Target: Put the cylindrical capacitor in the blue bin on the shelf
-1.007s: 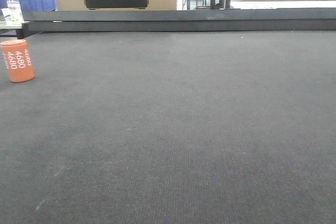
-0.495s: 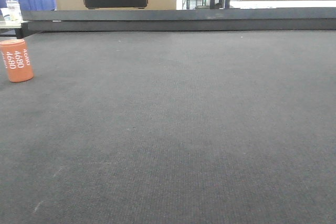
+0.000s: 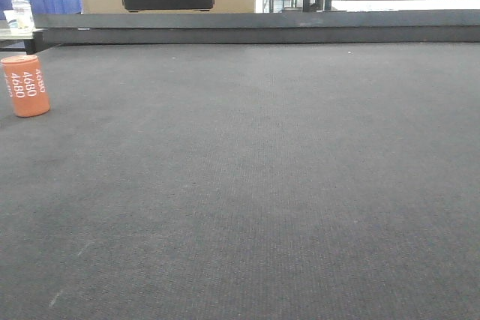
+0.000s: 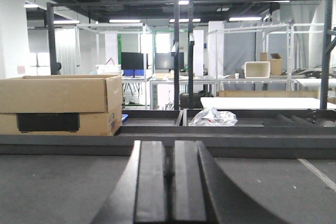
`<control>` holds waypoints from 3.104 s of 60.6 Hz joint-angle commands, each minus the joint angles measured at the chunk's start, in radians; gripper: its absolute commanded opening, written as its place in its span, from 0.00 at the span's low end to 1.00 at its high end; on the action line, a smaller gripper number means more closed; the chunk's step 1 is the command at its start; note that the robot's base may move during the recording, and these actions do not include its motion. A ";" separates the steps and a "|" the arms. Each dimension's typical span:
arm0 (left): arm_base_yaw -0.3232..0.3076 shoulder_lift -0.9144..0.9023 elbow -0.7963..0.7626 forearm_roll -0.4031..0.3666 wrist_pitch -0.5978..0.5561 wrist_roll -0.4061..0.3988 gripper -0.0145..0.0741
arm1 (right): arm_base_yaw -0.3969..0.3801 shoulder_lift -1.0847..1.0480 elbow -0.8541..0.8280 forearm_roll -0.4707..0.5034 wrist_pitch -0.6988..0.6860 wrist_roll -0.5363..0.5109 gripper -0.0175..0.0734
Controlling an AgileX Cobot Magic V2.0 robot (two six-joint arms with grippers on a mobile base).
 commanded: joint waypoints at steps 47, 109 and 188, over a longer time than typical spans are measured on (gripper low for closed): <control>-0.145 0.388 -0.159 -0.096 -0.010 -0.003 0.79 | -0.158 0.956 -0.213 -0.048 -0.184 0.001 0.81; -0.143 0.413 -0.159 -0.096 -0.125 -0.003 0.78 | -0.172 1.794 -0.227 -0.107 -1.110 0.018 0.81; -0.143 0.508 -0.153 -0.134 -0.153 -0.003 0.78 | -0.170 1.693 -0.344 -0.127 -0.910 0.046 0.01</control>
